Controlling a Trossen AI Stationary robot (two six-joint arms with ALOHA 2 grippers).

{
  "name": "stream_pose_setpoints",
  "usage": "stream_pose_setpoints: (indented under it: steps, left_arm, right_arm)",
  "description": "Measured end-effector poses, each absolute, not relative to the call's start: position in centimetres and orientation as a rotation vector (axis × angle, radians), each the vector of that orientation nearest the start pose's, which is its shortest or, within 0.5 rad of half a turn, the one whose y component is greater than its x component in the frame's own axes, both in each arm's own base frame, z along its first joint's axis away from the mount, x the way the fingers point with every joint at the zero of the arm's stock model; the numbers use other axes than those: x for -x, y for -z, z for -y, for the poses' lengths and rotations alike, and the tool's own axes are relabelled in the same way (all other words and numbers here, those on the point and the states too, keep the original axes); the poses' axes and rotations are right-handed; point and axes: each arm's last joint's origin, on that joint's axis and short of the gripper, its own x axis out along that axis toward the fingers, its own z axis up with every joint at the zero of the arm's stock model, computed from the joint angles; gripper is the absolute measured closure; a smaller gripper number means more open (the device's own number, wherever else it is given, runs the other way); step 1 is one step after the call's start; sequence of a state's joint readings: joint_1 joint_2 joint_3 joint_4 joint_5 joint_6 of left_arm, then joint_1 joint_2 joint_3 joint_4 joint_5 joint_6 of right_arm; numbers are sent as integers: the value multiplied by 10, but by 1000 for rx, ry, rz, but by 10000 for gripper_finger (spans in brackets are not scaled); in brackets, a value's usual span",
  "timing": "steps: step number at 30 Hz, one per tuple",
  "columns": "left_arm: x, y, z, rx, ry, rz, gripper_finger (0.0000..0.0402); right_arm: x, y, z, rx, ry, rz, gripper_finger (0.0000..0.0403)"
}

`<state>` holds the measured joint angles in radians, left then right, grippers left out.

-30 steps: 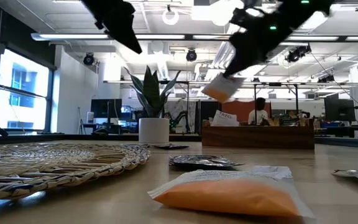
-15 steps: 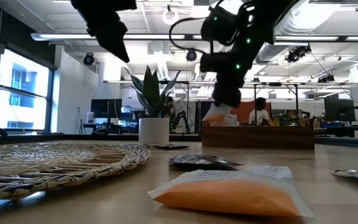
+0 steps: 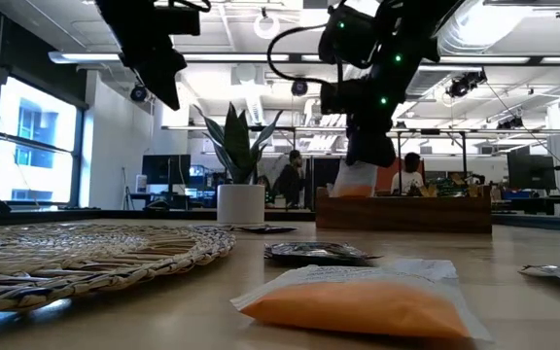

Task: Pick & Place Tea
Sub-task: Put the white tea bag into the left section of the wooden organizer

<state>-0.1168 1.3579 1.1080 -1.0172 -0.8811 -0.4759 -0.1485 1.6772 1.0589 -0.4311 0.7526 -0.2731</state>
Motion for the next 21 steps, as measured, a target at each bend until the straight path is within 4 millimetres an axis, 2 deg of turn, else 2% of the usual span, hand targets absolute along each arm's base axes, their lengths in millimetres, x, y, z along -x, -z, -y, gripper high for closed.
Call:
stream_pose_setpoints:
  steps: [3, 9, 14, 21]
  left_arm:
    - [-243, -277, 6, -215, -891, -937, 259]
    - [-243, -277, 6, -214, -891, -937, 259]
    - [-243, -277, 6, -217, -891, -941, 259]
    - [-242, -276, 6, -223, -891, -952, 259]
  right_arm:
    - [-320, -195, 71, 582, 629, -1169, 403]
    - [-326, -200, 83, 569, 643, -1082, 403]
    - [-326, -201, 92, 581, 596, -1080, 401]
    - [-325, -200, 93, 561, 547, -1089, 389]
